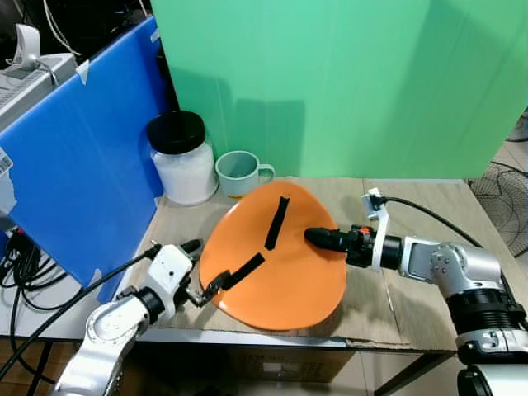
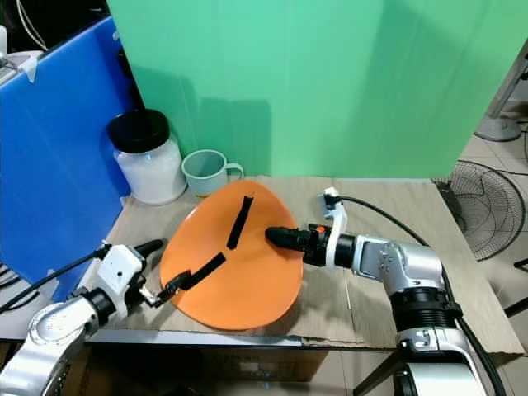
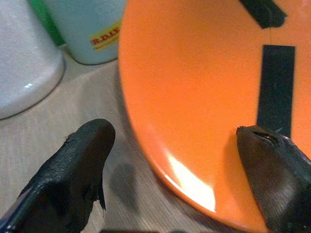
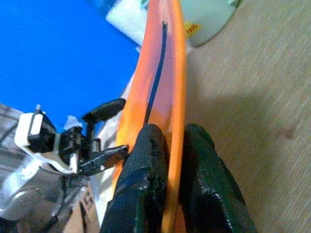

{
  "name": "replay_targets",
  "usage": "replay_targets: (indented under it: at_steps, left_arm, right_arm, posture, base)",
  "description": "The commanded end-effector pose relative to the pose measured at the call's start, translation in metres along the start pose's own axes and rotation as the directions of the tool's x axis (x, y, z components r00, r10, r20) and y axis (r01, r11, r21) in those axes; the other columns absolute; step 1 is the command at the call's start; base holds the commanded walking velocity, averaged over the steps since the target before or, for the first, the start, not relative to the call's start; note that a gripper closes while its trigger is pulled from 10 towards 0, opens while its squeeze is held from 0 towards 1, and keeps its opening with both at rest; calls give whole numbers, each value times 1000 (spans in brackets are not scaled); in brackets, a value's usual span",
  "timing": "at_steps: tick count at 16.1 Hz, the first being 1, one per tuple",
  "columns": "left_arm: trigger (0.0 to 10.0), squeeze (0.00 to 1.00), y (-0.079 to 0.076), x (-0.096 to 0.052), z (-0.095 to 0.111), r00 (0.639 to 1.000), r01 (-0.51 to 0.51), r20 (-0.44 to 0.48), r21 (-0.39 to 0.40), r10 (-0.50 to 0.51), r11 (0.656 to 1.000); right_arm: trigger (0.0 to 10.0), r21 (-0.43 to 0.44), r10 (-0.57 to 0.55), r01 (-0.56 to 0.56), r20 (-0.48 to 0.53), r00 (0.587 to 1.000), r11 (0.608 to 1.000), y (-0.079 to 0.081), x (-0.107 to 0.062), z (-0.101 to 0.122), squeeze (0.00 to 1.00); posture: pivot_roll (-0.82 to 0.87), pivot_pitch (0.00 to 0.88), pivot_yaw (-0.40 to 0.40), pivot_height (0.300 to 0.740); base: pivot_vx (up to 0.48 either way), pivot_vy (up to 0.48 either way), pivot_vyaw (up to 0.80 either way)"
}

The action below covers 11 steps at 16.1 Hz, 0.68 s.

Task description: Setting the table

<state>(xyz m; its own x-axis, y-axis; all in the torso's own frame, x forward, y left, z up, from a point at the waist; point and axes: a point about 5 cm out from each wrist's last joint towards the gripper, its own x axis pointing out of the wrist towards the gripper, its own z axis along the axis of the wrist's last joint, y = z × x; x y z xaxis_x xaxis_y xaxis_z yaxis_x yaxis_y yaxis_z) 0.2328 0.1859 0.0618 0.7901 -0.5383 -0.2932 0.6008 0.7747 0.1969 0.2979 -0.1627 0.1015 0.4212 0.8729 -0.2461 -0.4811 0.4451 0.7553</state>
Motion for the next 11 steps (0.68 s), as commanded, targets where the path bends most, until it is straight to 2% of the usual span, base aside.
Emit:
replay_targets:
  at_steps: [1,2,3,4,5,6,7,8,11]
  left_arm:
    - [10000,0,10,-6,-9,996,-70,-51,-30,68,997]
    - [10000,0,11,-6,-7,996,-79,-42,-42,77,996]
    - [10000,1000,14,-7,-1,997,-79,-7,-84,79,993]
    - [10000,1000,19,-8,17,991,-94,82,-99,102,991]
    - [10000,1000,21,-8,21,988,-107,101,-92,116,990]
    - [10000,765,22,-9,32,979,-117,153,-107,132,987]
    - [10000,161,22,-12,46,965,-113,220,-136,141,984]
    - [10000,0,22,-13,54,958,-106,250,-149,141,983]
    - [10000,0,7,-22,82,936,-56,333,-171,111,984]
  right_arm:
    - [0,-9,42,-42,53,998,999,7,-2,13,0]
    - [0,-5,43,-43,58,997,999,7,-2,13,0]
    - [0,1,42,-42,65,997,999,7,-3,13,0]
    - [0,14,41,-42,80,996,999,7,-4,13,0]
    - [0,16,38,-40,83,996,999,7,-4,13,0]
    - [0,21,34,-36,93,995,999,7,-6,13,0]
    - [0,31,25,-29,112,993,999,7,-8,14,0]
    - [0,37,15,-19,129,991,999,6,-10,16,0]
    - [0,87,-35,11,276,961,996,7,-29,32,0]
  posture:
    - [-85,0,36,740]
    - [-85,0,36,740]
    - [-86,0,40,740]
    - [-84,0,43,740]
    - [-84,0,43,740]
    - [-84,0,43,740]
    - [-84,0,43,740]
    - [-84,0,43,740]
    - [-69,0,41,740]
  base:
    - [0,0,0]
    - [0,0,0]
    - [0,0,0]
    - [0,0,0]
    - [0,0,0]
    - [0,0,0]
    - [0,0,0]
    - [0,0,0]
    - [0,0,0]
